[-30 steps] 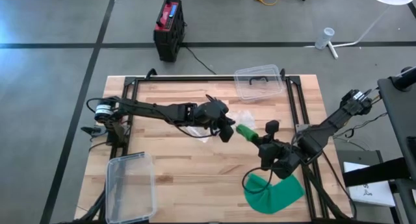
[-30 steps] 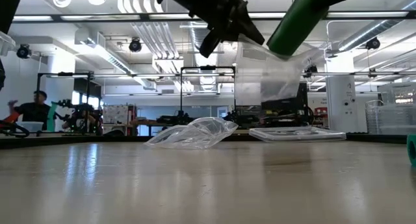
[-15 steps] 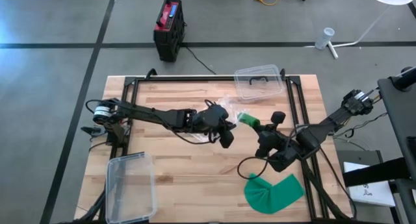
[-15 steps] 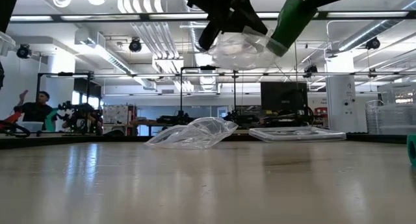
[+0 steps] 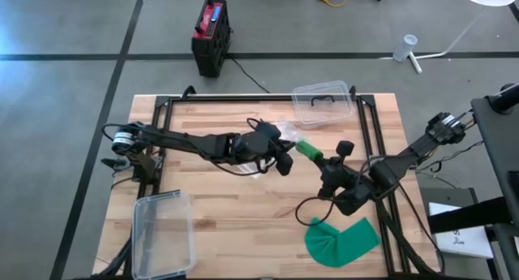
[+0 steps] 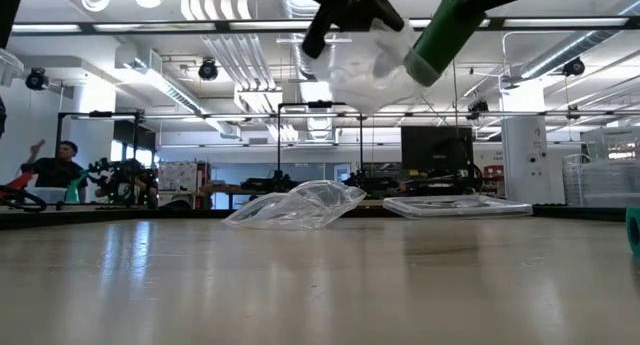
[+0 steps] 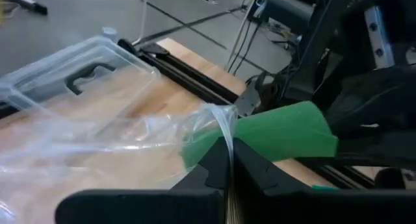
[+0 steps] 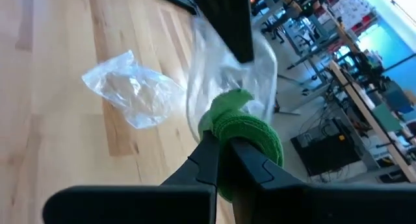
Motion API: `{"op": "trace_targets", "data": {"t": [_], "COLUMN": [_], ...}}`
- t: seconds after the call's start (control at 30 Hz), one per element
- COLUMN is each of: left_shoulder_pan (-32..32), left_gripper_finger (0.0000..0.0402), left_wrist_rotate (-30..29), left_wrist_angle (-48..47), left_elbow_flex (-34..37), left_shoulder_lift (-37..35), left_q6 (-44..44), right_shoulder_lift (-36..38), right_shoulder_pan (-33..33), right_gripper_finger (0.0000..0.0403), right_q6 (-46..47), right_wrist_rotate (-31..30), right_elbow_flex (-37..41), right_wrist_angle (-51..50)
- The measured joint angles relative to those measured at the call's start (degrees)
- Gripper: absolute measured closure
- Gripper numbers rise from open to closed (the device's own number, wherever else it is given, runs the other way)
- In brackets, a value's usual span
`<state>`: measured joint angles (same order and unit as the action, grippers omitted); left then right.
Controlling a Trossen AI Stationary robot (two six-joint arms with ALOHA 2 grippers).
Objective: Roll bandage
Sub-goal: Put the green bandage into the transparent zip bag
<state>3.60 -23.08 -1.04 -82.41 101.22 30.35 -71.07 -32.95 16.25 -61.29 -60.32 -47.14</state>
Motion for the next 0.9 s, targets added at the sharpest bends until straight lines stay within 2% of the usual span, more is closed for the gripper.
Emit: {"op": "trace_targets", "data": {"t": [0.2,0.4,0.57,0.7,0.9], "left_shoulder_pan": [-0.4,-0.5,-0.6,-0.8,-0.9], "left_gripper_finger": [0.0401,0.0401,0.0401,0.0401,0.0401], "left_wrist_rotate": [0.4,7.5,10.2,10.6,13.8], "left_wrist_angle": [0.7,-3.2,-1.0,10.4,31.3], "left_elbow_flex": [0.0,0.2,4.5,10.9,21.6], "left_shoulder_lift": [0.6,0.2,0.0,-1.3,-1.6], "left_q6": [0.2,6.4,12.6,17.7,27.8], "right_shoulder_lift": [0.0,0.1,0.1,0.1,-0.4], "right_shoulder_pan": [0.0,0.0,0.0,0.0,0.0], "right_gripper_finger": [0.0394,0.0394,0.0394,0.0394,0.0394], "right_q6": [-6.4,-13.0,-17.3,-18.5,-22.2], "right_wrist_rotate": [-0.3,-4.7,-2.7,5.1,9.5], "right_elbow_flex": [0.0,0.0,0.0,0.0,-0.1], "right_wrist_angle": [5.2,6.2,7.2,7.2,7.2]}}
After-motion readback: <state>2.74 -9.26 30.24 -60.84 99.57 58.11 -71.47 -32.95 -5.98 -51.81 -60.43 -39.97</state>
